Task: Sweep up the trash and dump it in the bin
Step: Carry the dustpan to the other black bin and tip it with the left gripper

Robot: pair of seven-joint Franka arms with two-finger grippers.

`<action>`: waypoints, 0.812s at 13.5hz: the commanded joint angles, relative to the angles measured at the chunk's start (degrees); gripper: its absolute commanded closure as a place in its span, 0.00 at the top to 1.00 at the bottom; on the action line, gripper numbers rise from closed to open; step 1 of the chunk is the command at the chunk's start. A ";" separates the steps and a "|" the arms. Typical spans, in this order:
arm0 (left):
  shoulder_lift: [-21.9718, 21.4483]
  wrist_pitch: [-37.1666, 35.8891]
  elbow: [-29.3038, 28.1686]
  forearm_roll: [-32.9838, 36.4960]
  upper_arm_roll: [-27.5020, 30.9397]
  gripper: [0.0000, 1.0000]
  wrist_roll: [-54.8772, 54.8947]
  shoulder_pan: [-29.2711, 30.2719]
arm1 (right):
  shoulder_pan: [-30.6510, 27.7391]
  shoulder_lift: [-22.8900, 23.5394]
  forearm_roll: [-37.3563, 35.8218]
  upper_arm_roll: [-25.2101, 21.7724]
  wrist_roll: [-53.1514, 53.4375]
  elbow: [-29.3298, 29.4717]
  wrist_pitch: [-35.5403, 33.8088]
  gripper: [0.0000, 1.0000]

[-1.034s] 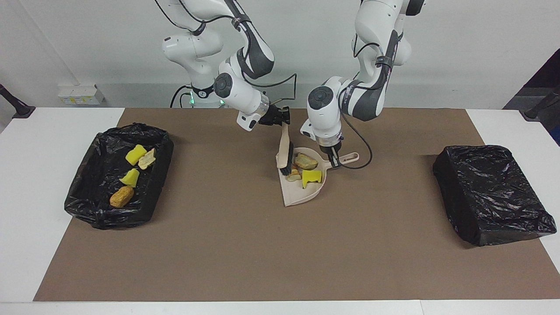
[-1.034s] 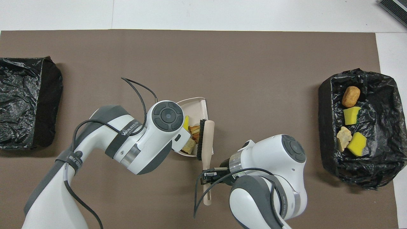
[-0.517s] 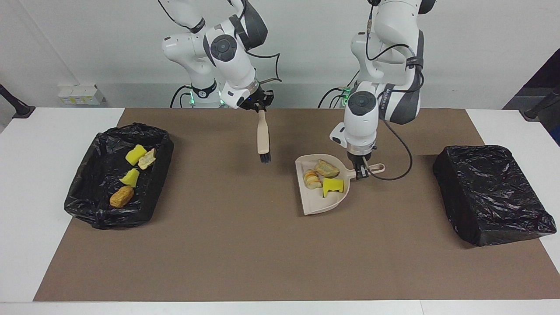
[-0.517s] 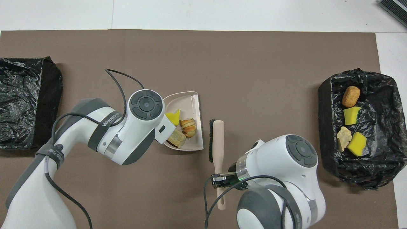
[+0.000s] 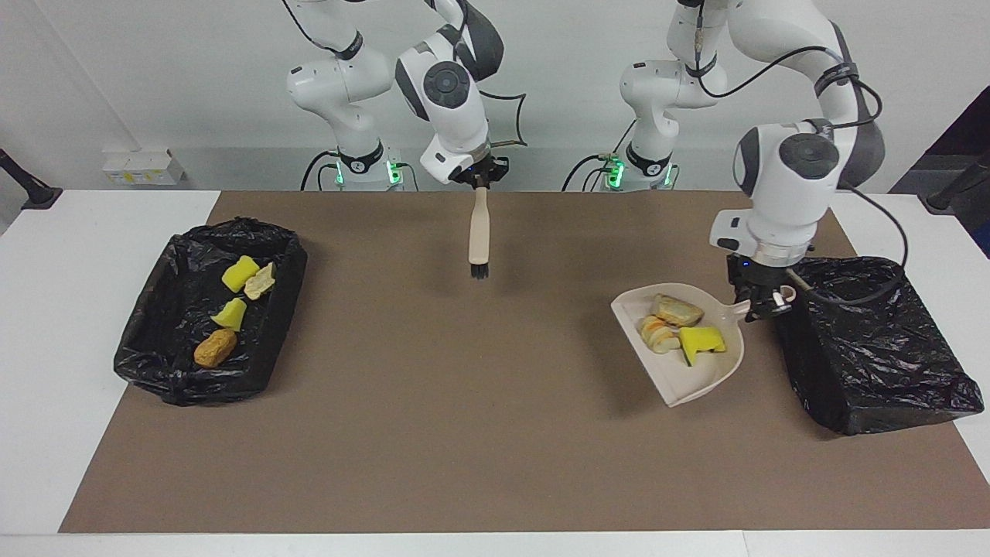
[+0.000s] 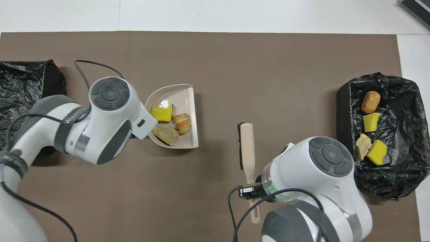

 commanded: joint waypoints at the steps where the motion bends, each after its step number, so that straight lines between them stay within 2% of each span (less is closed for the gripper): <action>1: 2.47 -0.33 7.21 -3.92 -0.67 0.00 10.37 8.06 | 2.69 3.79 -0.51 0.10 1.70 1.11 1.63 0.00; 4: 4.85 -2.70 12.05 -5.69 -0.67 0.00 15.49 17.74 | 4.19 4.32 -0.68 0.10 0.73 -1.61 5.48 0.00; 7: 10.46 -3.06 22.76 -3.42 -0.67 0.00 24.36 22.85 | 5.78 6.69 -0.68 0.02 0.64 -2.32 8.58 0.00; 11: 11.88 1.50 22.87 12.29 -0.58 0.00 25.00 23.48 | 5.51 7.31 -0.68 0.01 -1.37 -3.99 10.07 0.00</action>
